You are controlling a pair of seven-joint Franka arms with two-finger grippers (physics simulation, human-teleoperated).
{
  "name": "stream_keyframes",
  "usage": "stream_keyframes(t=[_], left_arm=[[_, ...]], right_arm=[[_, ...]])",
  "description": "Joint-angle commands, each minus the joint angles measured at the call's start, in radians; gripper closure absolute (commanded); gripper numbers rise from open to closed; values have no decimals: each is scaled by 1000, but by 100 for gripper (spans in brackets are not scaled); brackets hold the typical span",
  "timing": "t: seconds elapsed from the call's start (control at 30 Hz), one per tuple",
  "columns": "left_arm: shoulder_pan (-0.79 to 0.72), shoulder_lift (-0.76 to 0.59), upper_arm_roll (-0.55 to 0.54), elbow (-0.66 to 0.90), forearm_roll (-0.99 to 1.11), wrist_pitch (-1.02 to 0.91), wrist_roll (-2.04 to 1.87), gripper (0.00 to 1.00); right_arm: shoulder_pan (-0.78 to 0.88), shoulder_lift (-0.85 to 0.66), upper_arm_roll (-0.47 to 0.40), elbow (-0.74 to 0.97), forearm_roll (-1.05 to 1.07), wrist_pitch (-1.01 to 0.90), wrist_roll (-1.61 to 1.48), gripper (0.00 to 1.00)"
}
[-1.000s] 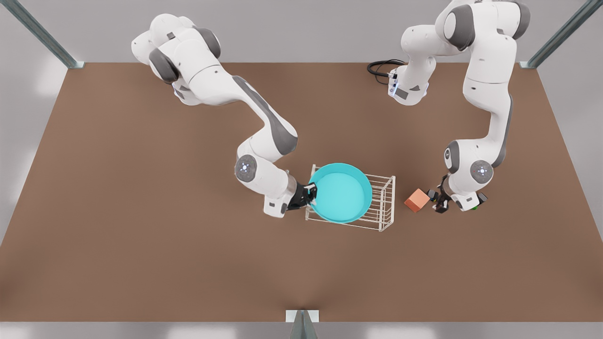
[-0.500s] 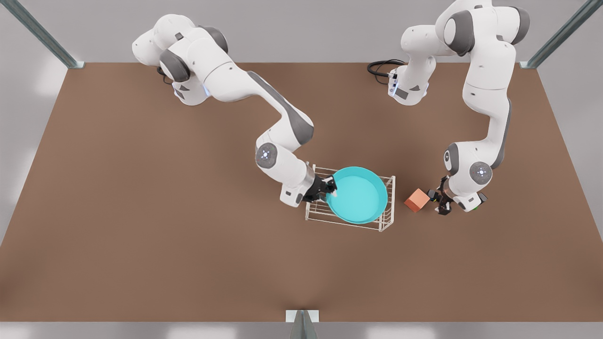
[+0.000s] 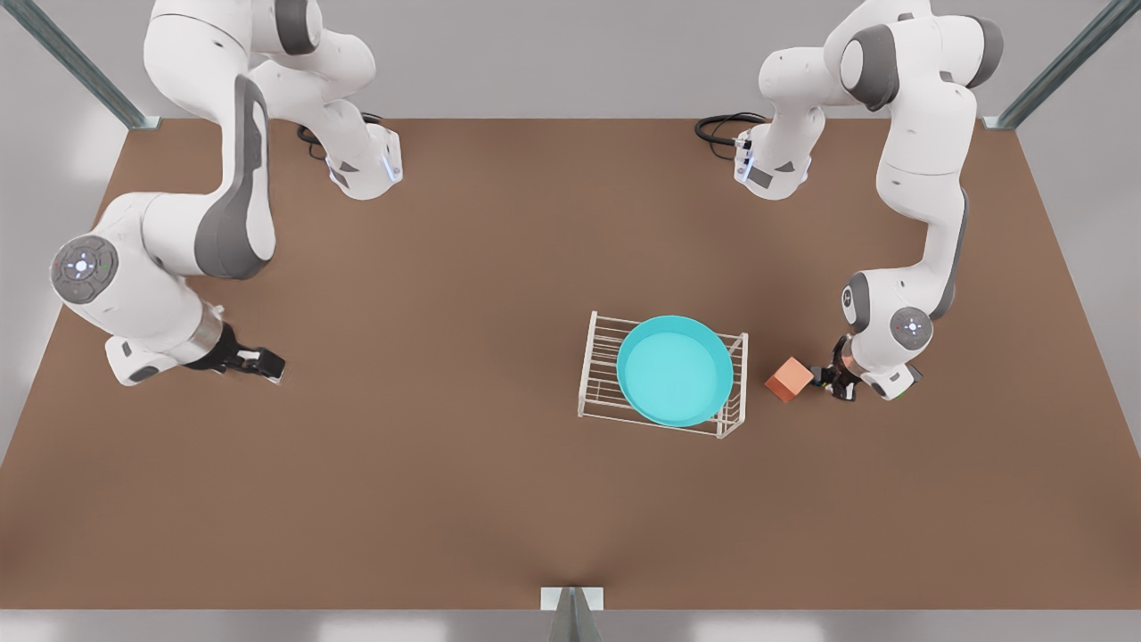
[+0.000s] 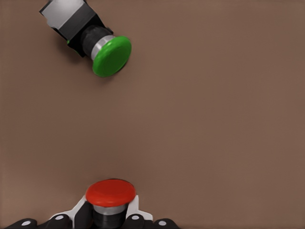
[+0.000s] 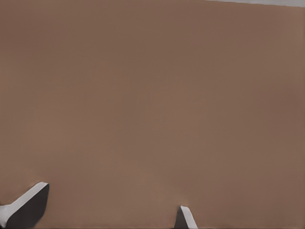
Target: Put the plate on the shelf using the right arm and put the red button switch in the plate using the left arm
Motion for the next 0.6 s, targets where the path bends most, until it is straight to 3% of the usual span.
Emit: stream_keyframes(t=[0.0, 0.23, 0.27, 0.3, 0.57], left_arm=[[0, -1, 5, 0, 0, 2, -27, 48], [0, -17, 25, 0, 52, -11, -13, 48], [0, -15, 25, 0, 51, -11, -13, 57], [0, -15, 25, 2, 52, -11, -13, 59], [0, -4, 32, 8, 52, -12, -2, 59]], right_arm=[[-1, 1, 2, 2, -45, -216, -142, 0], [-1, 13, 6, -3, -43, -212, -142, 0], [-1, 15, 6, -3, -43, -210, -142, 0], [0, 13, 6, -1, -43, -207, -142, 0], [2, 19, 7, -1, -46, -207, -142, 0]])
